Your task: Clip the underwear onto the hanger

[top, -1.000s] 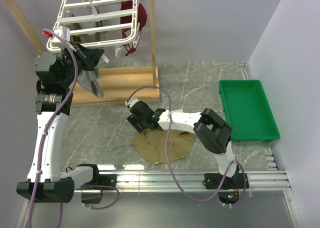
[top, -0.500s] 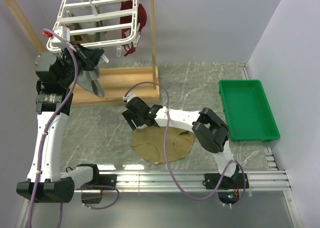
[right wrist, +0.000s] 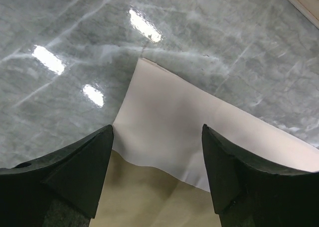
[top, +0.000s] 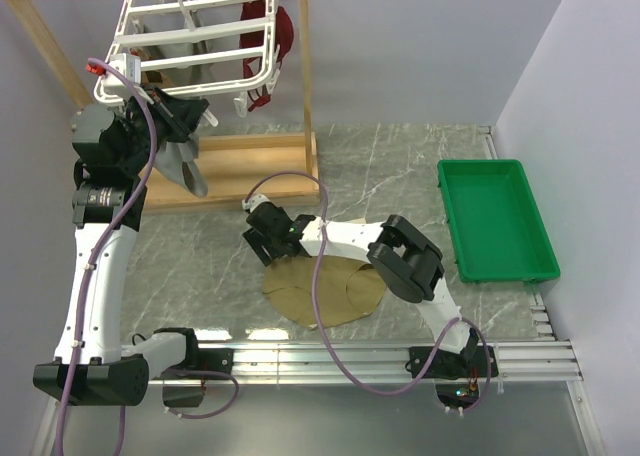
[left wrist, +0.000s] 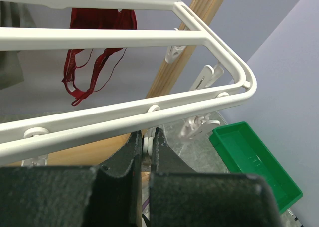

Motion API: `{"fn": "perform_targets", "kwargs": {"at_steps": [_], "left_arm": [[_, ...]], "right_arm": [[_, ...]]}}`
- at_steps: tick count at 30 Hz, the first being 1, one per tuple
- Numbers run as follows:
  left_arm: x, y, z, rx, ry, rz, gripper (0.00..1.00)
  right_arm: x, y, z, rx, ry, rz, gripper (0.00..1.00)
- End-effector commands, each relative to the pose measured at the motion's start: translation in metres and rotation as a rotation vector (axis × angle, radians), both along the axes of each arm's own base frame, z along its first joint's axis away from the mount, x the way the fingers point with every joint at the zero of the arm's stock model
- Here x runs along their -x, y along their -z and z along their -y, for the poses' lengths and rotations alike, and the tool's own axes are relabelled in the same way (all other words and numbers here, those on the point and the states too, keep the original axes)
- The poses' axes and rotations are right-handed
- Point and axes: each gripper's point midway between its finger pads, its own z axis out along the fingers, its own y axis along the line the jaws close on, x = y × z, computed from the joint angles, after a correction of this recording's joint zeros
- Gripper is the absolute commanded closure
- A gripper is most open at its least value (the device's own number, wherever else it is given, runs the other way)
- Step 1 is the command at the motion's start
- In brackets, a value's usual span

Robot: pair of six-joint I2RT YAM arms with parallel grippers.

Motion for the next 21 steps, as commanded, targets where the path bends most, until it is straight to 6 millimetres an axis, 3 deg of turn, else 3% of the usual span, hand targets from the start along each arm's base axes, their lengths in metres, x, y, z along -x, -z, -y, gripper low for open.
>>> {"fn": "perform_targets", "kwargs": {"at_steps": [1,17,19,21], "left_arm": [[0.009,-0.006,0.003,-0.006,0.022,0.023,1.0],[0.011,-0.008,0.003,-0.006,0.025,0.033,1.0],[0.011,-0.009,0.003,-0.003,0.024,0.033,1.0],[0.011,-0.01,0.003,-0.005,0.023,0.035,1.0]], "right_arm": [[-0.005,-0.003,0.005,0.028,0.004,0.052,0.21],[0.008,0.009,0.06,0.068,0.017,-0.018,0.21],[0.012,0.017,0.061,0.063,0.014,-0.055,0.25],[0.012,0.022,0.063,0.049,0.026,-0.09,0.36]]}}
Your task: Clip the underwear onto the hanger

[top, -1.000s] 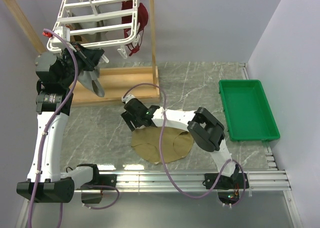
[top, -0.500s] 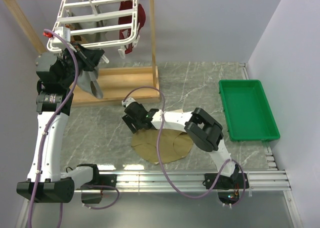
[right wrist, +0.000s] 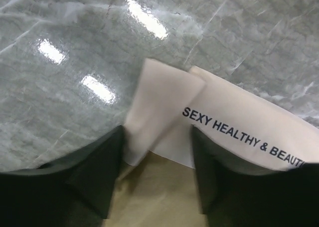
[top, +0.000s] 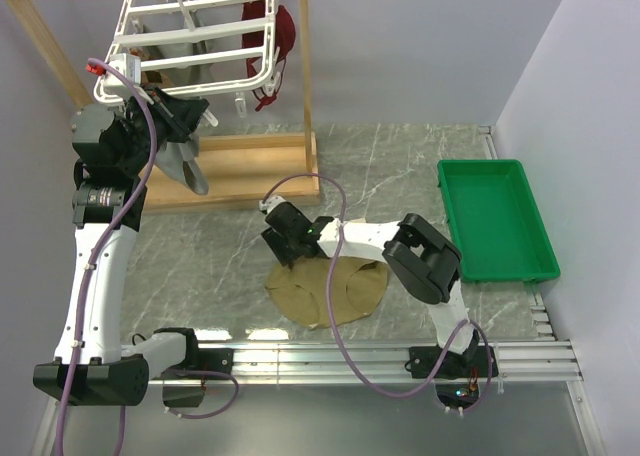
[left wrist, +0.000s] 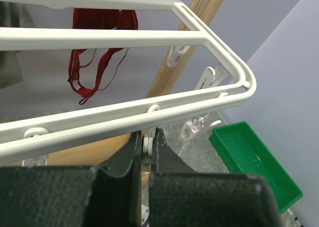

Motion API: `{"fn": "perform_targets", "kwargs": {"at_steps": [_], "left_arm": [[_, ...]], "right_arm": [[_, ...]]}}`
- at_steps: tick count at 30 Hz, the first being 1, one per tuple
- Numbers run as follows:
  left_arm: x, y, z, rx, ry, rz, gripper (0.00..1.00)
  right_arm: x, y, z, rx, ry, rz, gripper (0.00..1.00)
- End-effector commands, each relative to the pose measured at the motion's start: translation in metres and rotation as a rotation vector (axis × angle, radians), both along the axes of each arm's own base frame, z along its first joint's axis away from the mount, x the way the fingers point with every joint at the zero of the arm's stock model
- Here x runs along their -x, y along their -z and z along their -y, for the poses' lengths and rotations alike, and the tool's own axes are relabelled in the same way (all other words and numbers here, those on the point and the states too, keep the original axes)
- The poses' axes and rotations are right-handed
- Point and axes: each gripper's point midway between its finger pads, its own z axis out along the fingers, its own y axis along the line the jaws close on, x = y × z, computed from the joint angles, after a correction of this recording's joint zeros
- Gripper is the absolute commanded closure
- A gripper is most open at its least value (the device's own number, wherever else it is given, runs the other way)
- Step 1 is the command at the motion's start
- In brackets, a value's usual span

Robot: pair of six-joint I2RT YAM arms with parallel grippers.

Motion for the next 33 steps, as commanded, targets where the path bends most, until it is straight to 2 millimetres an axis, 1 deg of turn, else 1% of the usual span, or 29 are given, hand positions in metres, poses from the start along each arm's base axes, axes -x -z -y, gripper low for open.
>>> {"fn": "perform_targets", "kwargs": {"at_steps": [1,2,4,5,7,8,9,10,11,12,14,15,16,17,18,19,20,21,22,23,25,26,27,29,30,32,33], "left_arm": [[0.011,-0.01,0.004,-0.002,0.025,0.033,1.0],[0.01,-0.01,0.003,-0.002,0.022,0.031,1.0],[0.009,-0.011,0.004,0.001,0.024,0.028,1.0],[0.009,-0.011,0.004,0.002,0.027,0.027,1.0],[0.009,-0.011,0.004,0.003,0.026,0.027,1.0],[0.008,-0.009,0.004,0.003,0.026,0.022,1.0],[0.008,-0.01,0.004,0.005,0.026,0.025,1.0],[0.007,-0.009,0.004,0.006,0.026,0.021,1.0],[0.008,-0.008,0.004,0.005,0.028,0.022,1.0],[0.008,-0.008,0.004,0.004,0.031,0.022,1.0],[0.008,-0.006,0.005,0.006,0.035,0.014,1.0],[0.009,-0.005,0.006,0.007,0.039,0.012,1.0],[0.009,-0.005,0.007,0.008,0.046,0.011,1.0],[0.01,-0.005,0.008,0.013,0.05,0.008,1.0],[0.011,-0.005,0.008,0.014,0.053,0.006,1.0],[0.012,-0.005,0.009,0.016,0.058,0.006,1.0],[0.013,-0.005,0.01,0.02,0.063,0.003,1.0],[0.014,-0.005,0.011,0.02,0.07,0.003,1.0],[0.015,-0.005,0.011,0.021,0.073,0.003,1.0],[0.016,-0.005,0.012,0.027,0.081,0.001,1.0],[0.019,-0.005,0.014,0.03,0.092,-0.002,1.0],[0.019,-0.005,0.016,0.036,0.099,-0.008,1.0],[0.019,-0.005,0.015,0.04,0.1,-0.009,1.0],[0.02,-0.005,0.017,0.051,0.11,-0.01,1.0],[0.021,-0.004,0.018,0.055,0.118,-0.014,1.0],[0.021,-0.002,0.02,0.062,0.13,-0.024,1.0],[0.022,-0.001,0.022,0.062,0.142,-0.028,1.0]], "right_arm": [[0.008,0.018,0.023,0.046,0.015,-0.085,0.41],[0.011,0.02,0.02,0.028,-0.004,-0.114,0.49],[0.011,0.023,0.019,0.012,-0.016,-0.141,0.58],[0.012,0.024,0.018,-0.003,-0.026,-0.162,0.68],[0.009,0.026,0.017,-0.017,-0.032,-0.187,0.8],[0.008,0.026,0.017,-0.026,-0.033,-0.195,0.9],[0.009,0.026,0.015,-0.041,-0.038,-0.21,0.95],[0.003,0.022,0.014,-0.065,-0.032,-0.204,1.0],[-0.001,0.018,0.013,-0.085,-0.029,-0.196,1.0],[-0.007,0.003,0.011,-0.123,-0.018,-0.166,1.0],[-0.022,-0.019,0.006,-0.199,-0.011,-0.08,1.0],[-0.038,-0.054,-0.003,-0.282,-0.011,0.022,1.0],[-0.038,-0.059,0.001,-0.289,-0.013,0.051,1.0],[-0.046,-0.077,-0.002,-0.321,-0.028,0.124,1.0],[-0.049,-0.102,-0.006,-0.364,-0.044,0.184,1.0],[-0.061,-0.119,-0.008,-0.376,-0.029,0.245,1.0],[-0.068,-0.13,-0.007,-0.377,-0.024,0.282,1.0],[-0.075,-0.151,-0.011,-0.414,-0.022,0.34,1.0],[-0.079,-0.162,-0.011,-0.427,-0.02,0.38,1.0],[-0.08,-0.174,-0.013,-0.434,-0.038,0.416,1.0],[-0.082,-0.209,-0.019,-0.501,-0.055,0.483,1.0],[-0.082,-0.221,-0.021,-0.499,-0.092,0.536,1.0],[-0.082,-0.24,-0.022,-0.536,-0.103,0.588,1.0],[-0.082,-0.255,-0.025,-0.553,-0.135,0.637,1.0],[-0.081,-0.27,-0.027,-0.584,-0.145,0.679,1.0],[-0.079,-0.285,-0.029,-0.604,-0.177,0.732,1.0],[-0.078,-0.296,-0.031,-0.624,-0.186,0.761,1.0]]}}
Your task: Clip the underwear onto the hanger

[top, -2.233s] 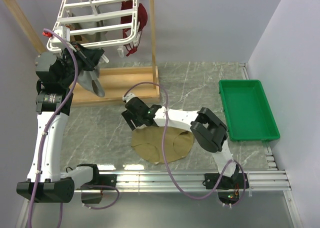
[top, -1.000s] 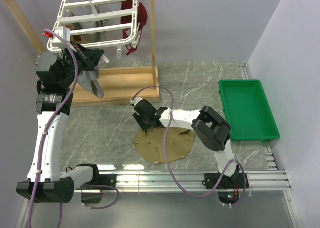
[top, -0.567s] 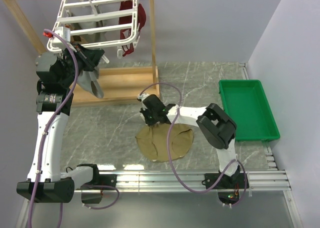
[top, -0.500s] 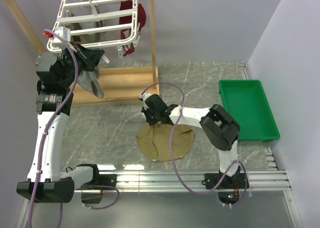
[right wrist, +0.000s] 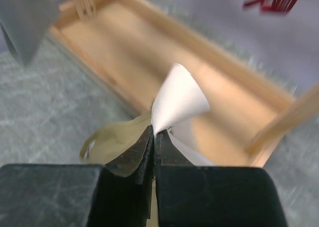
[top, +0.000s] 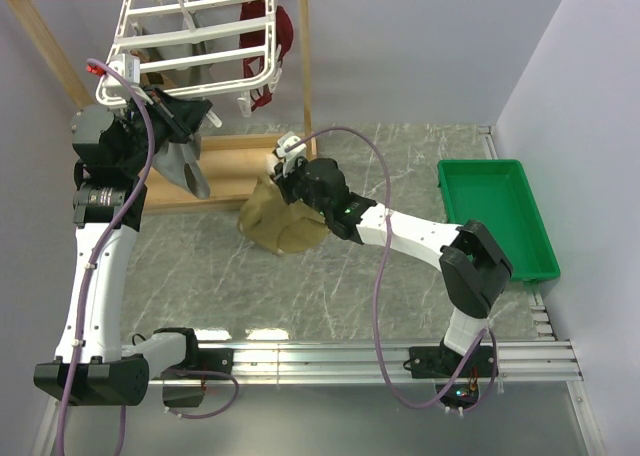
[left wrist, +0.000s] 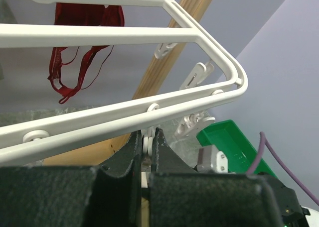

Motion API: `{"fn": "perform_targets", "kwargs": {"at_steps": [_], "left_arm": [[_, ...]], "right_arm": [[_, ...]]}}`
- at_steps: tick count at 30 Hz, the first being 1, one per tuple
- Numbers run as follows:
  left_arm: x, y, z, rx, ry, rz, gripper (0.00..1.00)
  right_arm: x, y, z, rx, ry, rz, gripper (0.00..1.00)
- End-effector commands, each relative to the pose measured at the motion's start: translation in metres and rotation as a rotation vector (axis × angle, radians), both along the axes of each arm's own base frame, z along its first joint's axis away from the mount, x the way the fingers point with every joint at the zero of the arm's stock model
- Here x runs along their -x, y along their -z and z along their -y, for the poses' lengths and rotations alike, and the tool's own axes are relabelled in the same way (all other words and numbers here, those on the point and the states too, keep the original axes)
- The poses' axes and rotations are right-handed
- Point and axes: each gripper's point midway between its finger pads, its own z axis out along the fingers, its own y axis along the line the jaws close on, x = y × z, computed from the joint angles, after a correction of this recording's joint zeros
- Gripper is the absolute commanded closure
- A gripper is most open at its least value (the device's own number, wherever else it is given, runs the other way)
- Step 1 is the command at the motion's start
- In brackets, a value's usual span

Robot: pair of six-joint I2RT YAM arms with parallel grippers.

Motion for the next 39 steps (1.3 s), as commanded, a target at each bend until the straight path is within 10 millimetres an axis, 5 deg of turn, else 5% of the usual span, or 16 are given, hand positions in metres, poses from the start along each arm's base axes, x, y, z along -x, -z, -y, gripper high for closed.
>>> {"fn": "perform_targets", "kwargs": {"at_steps": [1,9,20,28,39], "left_arm": [[0.019,-0.001,0.015,0.021,0.1,-0.014,1.0],[0.022,-0.003,0.02,0.016,0.133,-0.021,1.0],[0.026,-0.003,0.023,0.019,0.16,-0.036,1.0],[0.026,-0.002,0.026,0.023,0.177,-0.04,1.0],[0.025,-0.001,0.028,0.041,0.195,-0.048,1.0]], "right_arm": [[0.001,-0.089,-0.009,-0.139,-0.04,0.232,1.0],[0.026,-0.143,-0.025,-0.14,-0.203,0.505,1.0],[0.031,-0.198,-0.026,-0.116,-0.218,0.78,1.0],[0.03,-0.213,-0.031,-0.117,-0.231,0.817,1.0],[0.03,-0.209,-0.039,-0.095,-0.248,0.824,1.0]]}}
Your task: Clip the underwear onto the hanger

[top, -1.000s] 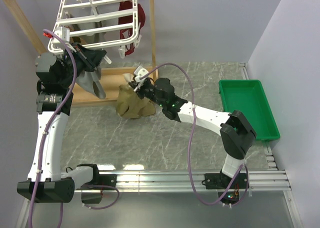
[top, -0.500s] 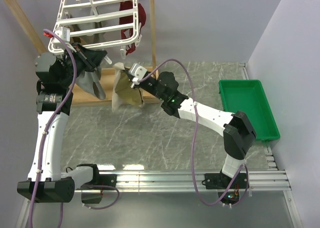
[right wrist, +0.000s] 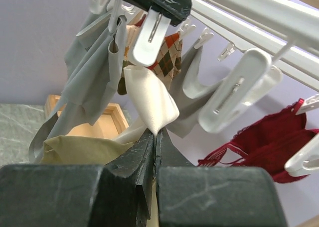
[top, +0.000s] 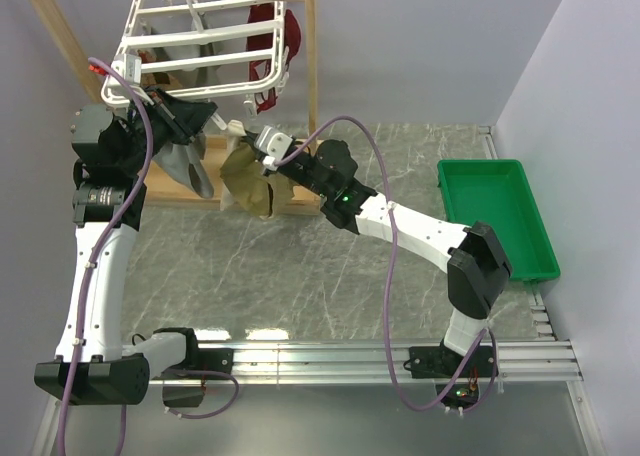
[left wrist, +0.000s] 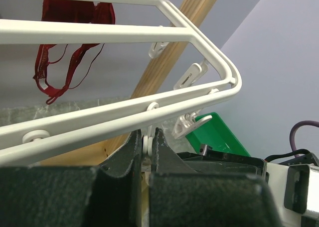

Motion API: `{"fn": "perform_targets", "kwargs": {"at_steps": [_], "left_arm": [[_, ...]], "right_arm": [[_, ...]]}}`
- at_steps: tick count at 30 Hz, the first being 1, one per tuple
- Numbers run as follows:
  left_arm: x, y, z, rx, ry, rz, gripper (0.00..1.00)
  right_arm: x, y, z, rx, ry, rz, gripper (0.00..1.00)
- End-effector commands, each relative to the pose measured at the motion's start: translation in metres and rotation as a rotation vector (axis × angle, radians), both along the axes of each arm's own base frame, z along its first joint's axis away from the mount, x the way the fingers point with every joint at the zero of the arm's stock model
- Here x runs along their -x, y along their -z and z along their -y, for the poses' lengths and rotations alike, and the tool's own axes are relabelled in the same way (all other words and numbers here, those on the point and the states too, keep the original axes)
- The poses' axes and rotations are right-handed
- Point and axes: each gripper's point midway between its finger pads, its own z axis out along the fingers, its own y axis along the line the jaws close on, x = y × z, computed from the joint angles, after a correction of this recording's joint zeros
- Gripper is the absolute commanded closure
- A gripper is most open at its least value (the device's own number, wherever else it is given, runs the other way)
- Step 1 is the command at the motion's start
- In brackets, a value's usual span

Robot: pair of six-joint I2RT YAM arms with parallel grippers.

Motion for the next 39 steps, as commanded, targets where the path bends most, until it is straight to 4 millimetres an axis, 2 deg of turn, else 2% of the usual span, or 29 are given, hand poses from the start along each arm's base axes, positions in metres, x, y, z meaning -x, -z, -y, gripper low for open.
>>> {"fn": "perform_targets", "kwargs": {"at_steps": [1,13,17,21,24,39], "left_arm": [[0.019,0.0,0.018,0.015,0.118,-0.033,1.0],[0.018,0.005,0.018,0.033,0.119,-0.051,1.0],[0.021,-0.001,0.02,0.059,0.125,-0.01,1.0],[0.025,0.012,0.019,0.103,0.12,-0.005,1.0],[0.022,0.015,0.019,0.102,0.121,-0.014,1.0],[0.023,0.007,0.015,0.169,0.09,0.025,1.0]], "right_arm": [[0.009,-0.04,0.0,-0.065,-0.012,0.081,1.0],[0.013,-0.051,-0.005,-0.097,-0.022,0.08,1.0],[0.015,-0.053,-0.008,-0.104,-0.031,0.072,1.0],[0.014,-0.052,-0.011,-0.111,-0.029,0.053,1.0],[0.011,-0.055,-0.01,-0.121,-0.017,0.047,1.0],[0.009,-0.052,-0.014,-0.124,-0.027,0.024,1.0]]}}
